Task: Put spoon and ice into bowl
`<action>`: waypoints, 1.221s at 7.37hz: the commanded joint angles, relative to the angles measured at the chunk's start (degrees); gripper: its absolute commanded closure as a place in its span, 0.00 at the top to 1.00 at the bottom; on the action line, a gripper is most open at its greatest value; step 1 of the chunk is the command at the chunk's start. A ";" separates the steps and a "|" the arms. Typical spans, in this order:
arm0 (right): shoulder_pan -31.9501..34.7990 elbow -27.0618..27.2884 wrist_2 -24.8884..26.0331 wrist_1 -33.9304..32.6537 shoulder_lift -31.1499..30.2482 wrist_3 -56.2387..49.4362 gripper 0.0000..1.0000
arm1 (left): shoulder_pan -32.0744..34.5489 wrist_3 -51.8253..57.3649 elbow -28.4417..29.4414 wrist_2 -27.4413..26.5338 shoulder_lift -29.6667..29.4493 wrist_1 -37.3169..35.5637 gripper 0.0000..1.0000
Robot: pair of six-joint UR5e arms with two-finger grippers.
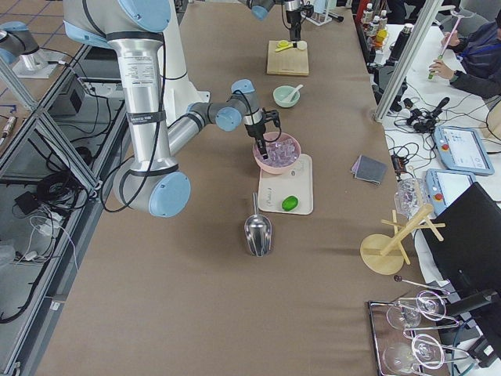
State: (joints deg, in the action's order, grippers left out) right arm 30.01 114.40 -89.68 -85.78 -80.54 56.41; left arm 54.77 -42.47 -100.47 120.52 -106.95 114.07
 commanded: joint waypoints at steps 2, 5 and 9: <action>3.72 2.13 -1.97 0.00 2.91 -0.33 0.00 | 2.17 1.59 -0.25 4.86 -0.80 -3.22 0.99; 4.45 1.70 -2.25 -0.17 11.43 0.28 0.00 | 13.39 22.97 -0.43 13.58 -0.71 -15.06 0.99; 2.60 -5.14 -2.07 -0.26 22.68 8.35 0.00 | 31.25 63.75 9.63 13.34 3.13 -28.64 0.99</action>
State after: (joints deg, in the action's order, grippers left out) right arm 33.34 111.41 -91.86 -86.03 -61.23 62.25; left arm 80.65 9.35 -96.14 133.92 -105.98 87.31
